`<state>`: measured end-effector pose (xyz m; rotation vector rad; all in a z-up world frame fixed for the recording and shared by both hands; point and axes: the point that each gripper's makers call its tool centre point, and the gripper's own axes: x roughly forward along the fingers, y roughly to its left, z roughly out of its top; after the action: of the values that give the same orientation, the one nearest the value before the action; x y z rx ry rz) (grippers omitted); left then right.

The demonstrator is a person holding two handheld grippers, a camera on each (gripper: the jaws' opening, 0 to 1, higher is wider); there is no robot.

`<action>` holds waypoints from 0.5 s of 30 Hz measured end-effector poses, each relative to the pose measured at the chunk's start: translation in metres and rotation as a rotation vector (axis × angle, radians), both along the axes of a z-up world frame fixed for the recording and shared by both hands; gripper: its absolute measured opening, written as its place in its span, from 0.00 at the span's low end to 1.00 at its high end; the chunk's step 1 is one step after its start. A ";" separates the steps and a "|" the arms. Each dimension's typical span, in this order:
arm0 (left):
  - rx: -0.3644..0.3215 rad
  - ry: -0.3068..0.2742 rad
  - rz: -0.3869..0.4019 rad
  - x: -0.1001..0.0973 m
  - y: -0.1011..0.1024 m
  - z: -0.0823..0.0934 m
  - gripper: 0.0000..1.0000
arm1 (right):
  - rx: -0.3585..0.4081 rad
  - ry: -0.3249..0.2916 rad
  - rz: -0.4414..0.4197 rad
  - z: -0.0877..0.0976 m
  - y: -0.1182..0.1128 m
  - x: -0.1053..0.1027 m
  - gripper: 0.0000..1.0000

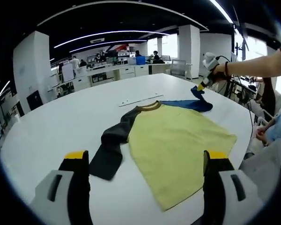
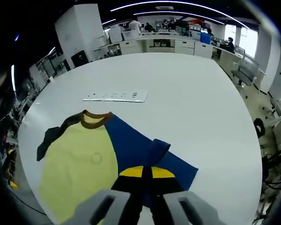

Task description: Fold the garment on the visible template until the final outline fits inside the template.

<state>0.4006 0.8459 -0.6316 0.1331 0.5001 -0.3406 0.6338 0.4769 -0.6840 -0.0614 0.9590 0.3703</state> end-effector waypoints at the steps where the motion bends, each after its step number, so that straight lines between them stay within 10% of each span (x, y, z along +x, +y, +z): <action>1: -0.006 0.000 -0.004 -0.001 -0.001 0.000 0.99 | 0.000 0.000 0.006 0.001 0.004 0.001 0.00; 15: -0.036 0.001 0.027 -0.003 0.003 -0.004 0.99 | -0.014 -0.006 0.101 0.006 0.056 0.010 0.00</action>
<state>0.3976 0.8487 -0.6361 0.0913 0.4960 -0.3228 0.6436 0.5332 -0.6776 -0.1241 0.9545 0.4563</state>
